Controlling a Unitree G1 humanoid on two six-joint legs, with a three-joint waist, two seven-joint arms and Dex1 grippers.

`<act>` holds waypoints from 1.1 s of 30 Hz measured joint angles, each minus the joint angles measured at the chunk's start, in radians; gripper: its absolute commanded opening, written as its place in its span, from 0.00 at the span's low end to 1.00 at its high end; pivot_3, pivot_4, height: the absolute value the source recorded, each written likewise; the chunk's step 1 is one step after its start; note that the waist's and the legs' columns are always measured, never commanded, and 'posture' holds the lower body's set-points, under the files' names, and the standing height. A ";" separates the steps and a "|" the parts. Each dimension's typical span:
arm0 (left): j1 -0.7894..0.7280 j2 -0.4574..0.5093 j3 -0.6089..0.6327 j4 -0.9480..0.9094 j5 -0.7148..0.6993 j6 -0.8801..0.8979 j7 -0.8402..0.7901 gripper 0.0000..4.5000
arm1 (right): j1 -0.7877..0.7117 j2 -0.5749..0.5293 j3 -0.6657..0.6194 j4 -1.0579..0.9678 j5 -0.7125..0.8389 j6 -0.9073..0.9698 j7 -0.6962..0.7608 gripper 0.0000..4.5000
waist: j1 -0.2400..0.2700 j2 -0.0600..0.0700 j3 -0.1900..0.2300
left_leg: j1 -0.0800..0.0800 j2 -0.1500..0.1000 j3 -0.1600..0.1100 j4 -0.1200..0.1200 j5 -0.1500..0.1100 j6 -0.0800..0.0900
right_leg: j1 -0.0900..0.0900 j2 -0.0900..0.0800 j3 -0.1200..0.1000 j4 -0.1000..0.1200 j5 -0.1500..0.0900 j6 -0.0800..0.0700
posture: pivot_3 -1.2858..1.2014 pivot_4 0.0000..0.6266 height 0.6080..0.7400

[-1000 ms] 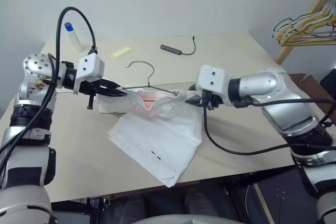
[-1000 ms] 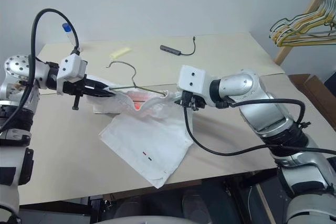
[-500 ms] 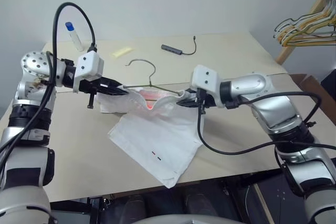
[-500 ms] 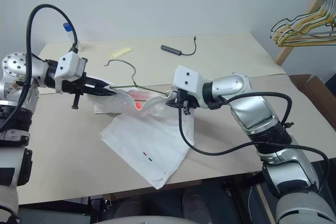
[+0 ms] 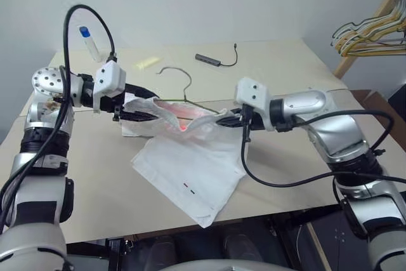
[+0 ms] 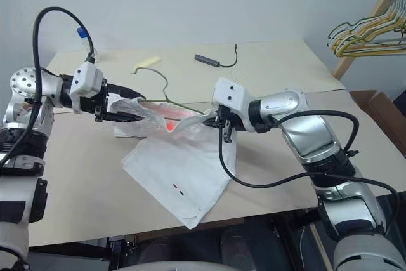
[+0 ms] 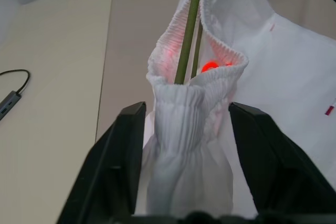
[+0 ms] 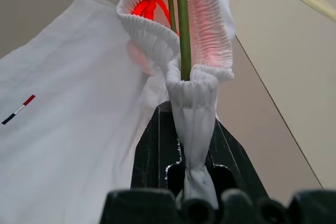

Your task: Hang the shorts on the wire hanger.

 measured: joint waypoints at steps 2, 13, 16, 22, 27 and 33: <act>-0.045 -0.027 0.043 0.058 -0.006 0.003 0.059 0.99 | 0.020 0.000 -0.025 -0.008 0.008 0.043 -0.025 0.01 | 0.000 0.000 0.000 | 0.000 0.000 0.000 0.001 0.000 0.000 | 0.000 0.000 0.000 0.000 0.000 0.000 | 0.48 0.00 1.00; -0.081 -0.166 0.248 0.032 -0.121 0.082 0.333 1.00 | 0.171 -0.013 -0.324 -0.131 0.026 0.457 -0.324 0.01 | -0.013 0.000 -0.001 | -0.001 -0.001 -0.001 0.001 0.000 0.000 | 0.000 -0.001 0.000 0.000 0.000 0.000 | 0.44 0.00 1.00; 0.007 -0.181 0.251 -0.091 -0.159 0.143 0.325 1.00 | 0.207 -0.037 -0.439 -0.155 0.023 0.597 -0.387 0.01 | -0.029 0.000 -0.001 | -0.001 -0.001 -0.001 0.001 0.000 0.000 | 0.001 -0.002 0.001 0.000 0.000 0.000 | 0.43 0.00 1.00; 0.124 -0.206 0.245 -0.333 -0.239 0.281 0.333 1.00 | 0.241 -0.136 -0.631 -0.162 -0.007 0.775 -0.486 0.01 | -0.081 0.002 -0.001 | 0.000 -0.001 -0.002 0.001 0.000 0.000 | 0.002 -0.002 0.002 0.000 0.000 0.000 | 0.41 0.00 1.00; 0.137 -0.277 0.244 -0.412 -0.274 0.336 0.406 1.00 | 0.237 -0.190 -0.702 -0.089 -0.076 0.847 -0.597 0.01 | -0.117 0.005 -0.004 | 0.002 -0.001 -0.001 0.000 0.000 0.000 | 0.003 -0.002 0.003 0.000 0.000 0.000 | 0.41 0.00 1.00; 0.149 -0.333 0.245 -0.462 -0.307 0.358 0.442 1.00 | 0.191 -0.168 -0.745 0.026 -0.201 0.804 -0.788 0.01 | -0.167 0.013 -0.009 | 0.003 -0.002 -0.001 -0.002 0.000 0.000 | 0.003 -0.002 0.005 -0.001 0.000 0.000 | 0.41 0.00 1.00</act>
